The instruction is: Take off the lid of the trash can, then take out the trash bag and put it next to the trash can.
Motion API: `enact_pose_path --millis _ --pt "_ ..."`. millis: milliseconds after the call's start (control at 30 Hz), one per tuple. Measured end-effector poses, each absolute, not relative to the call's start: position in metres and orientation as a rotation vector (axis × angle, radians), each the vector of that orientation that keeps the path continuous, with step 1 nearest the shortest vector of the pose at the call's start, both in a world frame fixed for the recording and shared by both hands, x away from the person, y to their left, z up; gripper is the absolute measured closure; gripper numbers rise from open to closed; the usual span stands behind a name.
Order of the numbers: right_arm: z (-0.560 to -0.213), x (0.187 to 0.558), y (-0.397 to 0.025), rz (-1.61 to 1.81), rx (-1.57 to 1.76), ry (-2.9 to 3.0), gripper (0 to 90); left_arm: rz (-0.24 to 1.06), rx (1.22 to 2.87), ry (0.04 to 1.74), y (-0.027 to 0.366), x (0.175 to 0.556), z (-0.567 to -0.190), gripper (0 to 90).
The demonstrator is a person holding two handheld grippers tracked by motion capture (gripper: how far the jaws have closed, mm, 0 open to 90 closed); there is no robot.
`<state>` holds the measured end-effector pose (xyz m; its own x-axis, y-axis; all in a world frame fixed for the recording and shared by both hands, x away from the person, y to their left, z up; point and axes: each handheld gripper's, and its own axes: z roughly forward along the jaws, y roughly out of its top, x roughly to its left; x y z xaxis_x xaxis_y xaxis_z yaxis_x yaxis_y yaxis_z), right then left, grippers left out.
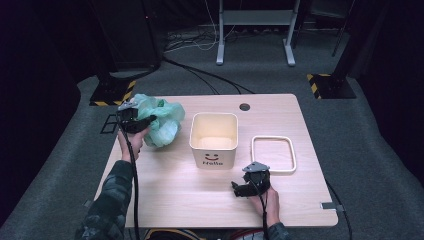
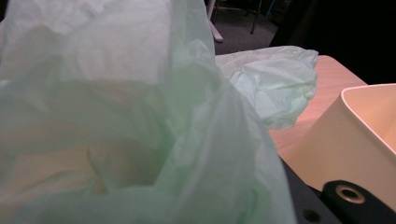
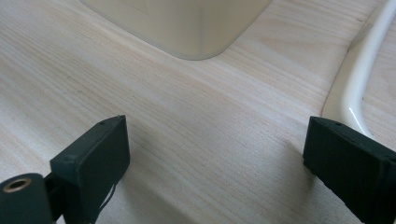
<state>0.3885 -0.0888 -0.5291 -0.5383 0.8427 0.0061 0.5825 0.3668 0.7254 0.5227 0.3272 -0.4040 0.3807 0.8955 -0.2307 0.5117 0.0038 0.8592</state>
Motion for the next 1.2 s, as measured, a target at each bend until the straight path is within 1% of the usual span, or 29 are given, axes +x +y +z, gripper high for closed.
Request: enact_pose_path --millis 267,533,633,767,800,867,1000,1033,1133,1200 --pt "-0.529 0.388 -0.089 0.979 1.244 2.266 6.6 0.466 1.662 1.262 0.324 0.526 -0.409 89.2" --pt "-0.529 0.389 -0.089 0.979 1.242 2.268 6.7 0.455 1.688 1.267 0.323 0.528 -0.426 88.7" --pt "-0.529 0.389 -0.089 0.979 1.244 2.268 6.7 0.425 1.687 1.279 0.324 0.527 -0.431 85.8" --pt "-0.529 0.388 -0.089 0.979 1.242 2.266 6.9 0.455 1.765 1.251 0.320 0.520 -0.436 74.6" --pt "-0.529 0.388 -0.089 0.979 1.242 2.266 6.9 0.440 1.775 1.255 0.320 0.519 -0.438 69.2" --pt "-0.529 0.389 -0.089 0.979 1.237 2.265 7.0 0.433 1.786 1.264 0.319 0.516 -0.442 61.5" --pt "-0.529 0.389 -0.089 0.978 1.236 2.264 7.0 0.439 1.806 1.306 0.319 0.509 -0.445 32.4" --pt "-0.529 0.389 -0.089 0.979 1.236 2.264 7.0 0.452 1.805 1.316 0.319 0.505 -0.445 27.2" --pt "-0.529 0.389 -0.089 0.979 1.235 2.264 7.1 0.462 1.801 1.325 0.322 0.497 -0.446 17.5" --pt "-0.529 0.388 -0.089 0.979 1.234 2.265 7.3 0.471 1.787 1.331 0.324 0.490 -0.446 15.8"
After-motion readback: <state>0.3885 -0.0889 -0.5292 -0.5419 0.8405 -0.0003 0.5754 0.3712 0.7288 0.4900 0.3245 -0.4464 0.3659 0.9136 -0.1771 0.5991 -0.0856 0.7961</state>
